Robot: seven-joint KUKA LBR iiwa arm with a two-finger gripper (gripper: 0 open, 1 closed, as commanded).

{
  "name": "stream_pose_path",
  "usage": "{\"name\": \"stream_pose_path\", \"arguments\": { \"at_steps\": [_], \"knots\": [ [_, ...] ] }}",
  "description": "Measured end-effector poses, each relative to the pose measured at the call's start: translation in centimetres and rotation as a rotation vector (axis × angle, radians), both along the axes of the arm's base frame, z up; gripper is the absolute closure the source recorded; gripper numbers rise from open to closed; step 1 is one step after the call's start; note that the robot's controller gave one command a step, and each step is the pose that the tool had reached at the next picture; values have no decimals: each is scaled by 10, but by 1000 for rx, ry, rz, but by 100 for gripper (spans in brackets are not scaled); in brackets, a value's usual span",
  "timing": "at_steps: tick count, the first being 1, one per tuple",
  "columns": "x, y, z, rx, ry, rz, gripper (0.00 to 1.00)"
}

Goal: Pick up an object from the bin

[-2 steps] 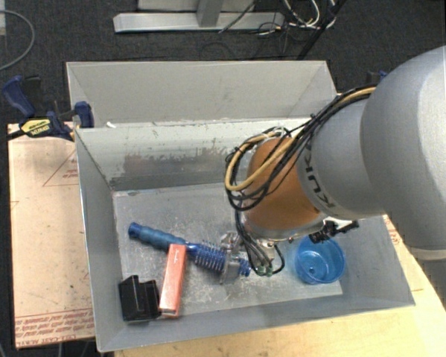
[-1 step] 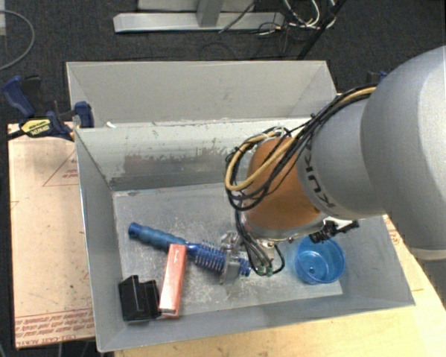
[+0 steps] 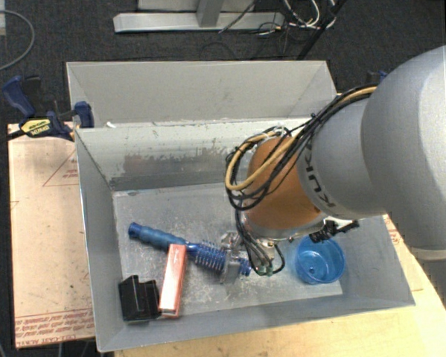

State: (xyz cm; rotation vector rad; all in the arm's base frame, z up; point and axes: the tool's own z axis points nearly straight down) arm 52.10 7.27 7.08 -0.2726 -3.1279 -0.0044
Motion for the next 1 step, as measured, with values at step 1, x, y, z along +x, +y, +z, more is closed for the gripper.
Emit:
{"name": "stream_pose_path", "arguments": {
  "at_steps": [1],
  "knots": [
    [-1, 0, 4, 0, 4, 0, 100]
  ]
}}
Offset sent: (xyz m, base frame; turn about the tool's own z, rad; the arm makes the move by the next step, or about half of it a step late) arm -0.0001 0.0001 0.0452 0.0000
